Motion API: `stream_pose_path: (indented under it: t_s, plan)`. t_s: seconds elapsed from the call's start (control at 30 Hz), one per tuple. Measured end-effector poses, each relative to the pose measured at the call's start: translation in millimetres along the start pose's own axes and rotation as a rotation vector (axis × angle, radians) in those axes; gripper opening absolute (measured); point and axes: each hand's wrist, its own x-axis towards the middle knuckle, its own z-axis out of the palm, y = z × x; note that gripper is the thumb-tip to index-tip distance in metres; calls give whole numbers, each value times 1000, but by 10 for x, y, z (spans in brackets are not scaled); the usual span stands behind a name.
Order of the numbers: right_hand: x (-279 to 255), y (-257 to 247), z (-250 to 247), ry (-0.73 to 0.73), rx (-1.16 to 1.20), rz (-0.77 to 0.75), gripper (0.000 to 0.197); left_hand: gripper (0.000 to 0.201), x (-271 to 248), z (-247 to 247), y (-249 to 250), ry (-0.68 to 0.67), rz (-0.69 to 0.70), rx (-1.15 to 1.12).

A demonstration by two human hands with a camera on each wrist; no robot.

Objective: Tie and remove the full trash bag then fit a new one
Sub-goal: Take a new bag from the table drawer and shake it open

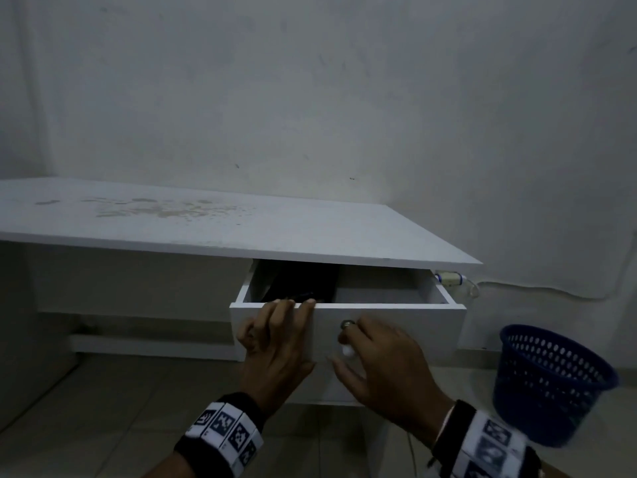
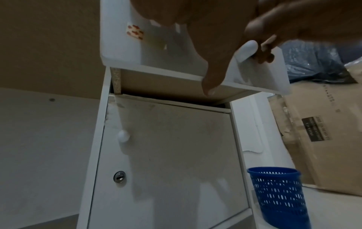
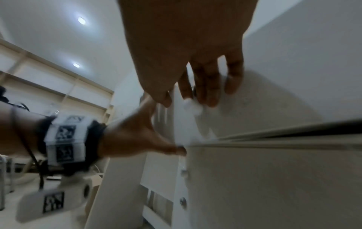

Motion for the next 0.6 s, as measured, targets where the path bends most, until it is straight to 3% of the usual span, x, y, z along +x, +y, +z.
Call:
stream_pose_path:
  t_s: [0.07, 0.17, 0.23, 0.33, 0.5, 0.6]
  plan:
    - [136, -61, -336, -149, 12, 58, 35, 113, -4, 4, 5, -7, -13, 5]
    - [528, -78, -839, -283, 91, 67, 30, 94, -18, -27, 56, 13, -19, -4]
    - [853, -62, -1085, -383, 114, 9, 22, 83, -30, -55, 96, 38, -28, -30]
    - [1300, -43, -1204, -569, -64, -139, 21, 89, -65, -73, 117, 31, -16, -54]
    - [1651, -89, -951, -828, -260, -314, 53, 113, -169, -111, 129, 25, 14, -73]
    - [1693, -136, -703, -971, -341, -390, 79, 115, -205, -149, 153, 23, 16, -75]
